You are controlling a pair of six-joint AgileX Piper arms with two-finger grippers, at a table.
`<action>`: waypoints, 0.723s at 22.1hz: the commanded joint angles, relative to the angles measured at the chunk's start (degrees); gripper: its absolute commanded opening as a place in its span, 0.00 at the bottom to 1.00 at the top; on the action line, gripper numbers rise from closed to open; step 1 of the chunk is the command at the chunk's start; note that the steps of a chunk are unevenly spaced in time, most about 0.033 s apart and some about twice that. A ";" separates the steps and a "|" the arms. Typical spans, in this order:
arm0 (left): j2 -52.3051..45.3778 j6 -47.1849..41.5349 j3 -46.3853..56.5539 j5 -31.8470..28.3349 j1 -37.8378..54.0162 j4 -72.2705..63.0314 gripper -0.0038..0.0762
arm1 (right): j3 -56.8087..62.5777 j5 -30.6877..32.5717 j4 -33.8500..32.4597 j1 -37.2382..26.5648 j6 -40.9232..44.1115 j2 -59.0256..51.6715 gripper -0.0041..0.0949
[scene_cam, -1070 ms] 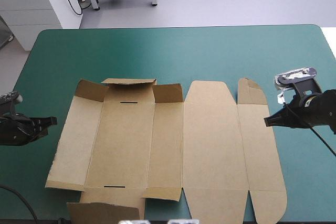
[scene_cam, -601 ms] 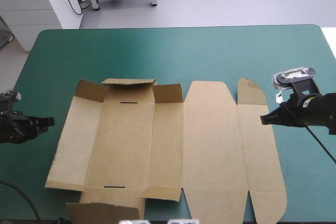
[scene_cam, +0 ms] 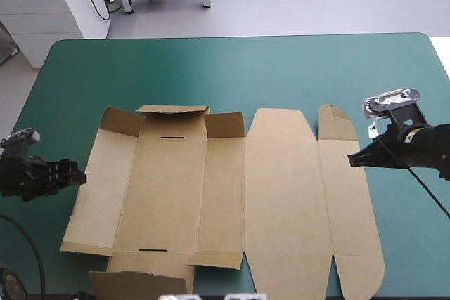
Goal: Fold the box
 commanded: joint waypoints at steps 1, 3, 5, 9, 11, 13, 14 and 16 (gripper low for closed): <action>2.14 3.68 2.23 0.29 0.07 -2.91 0.69 | -1.42 -2.38 0.23 -0.38 -0.71 -0.98 0.15; 4.46 6.46 5.24 0.67 0.07 -3.89 0.69 | -1.42 -2.28 0.23 -0.38 -0.92 -0.98 0.13; 5.85 7.73 6.28 0.57 0.07 -5.45 0.69 | -1.42 -2.28 0.23 -0.38 -1.16 -0.98 0.13; 8.13 9.98 6.28 2.16 0.07 -9.93 0.69 | -1.42 -2.28 0.23 -0.38 -1.16 -0.98 0.13; 9.08 10.72 6.28 3.15 -0.83 -10.80 0.69 | -1.42 -2.28 0.23 -0.38 -1.16 -0.98 0.13; 9.66 10.72 6.28 3.80 -2.20 -9.98 0.69 | -1.42 -2.28 0.23 -0.38 -1.16 -0.98 0.13; 9.98 10.72 6.28 4.18 -2.94 -9.59 0.69 | -1.42 -2.28 0.23 -0.38 -1.16 -0.98 0.13; 10.07 10.72 6.28 4.35 -3.77 -10.21 0.69 | -1.42 -2.16 0.23 -0.38 -1.16 -0.98 0.13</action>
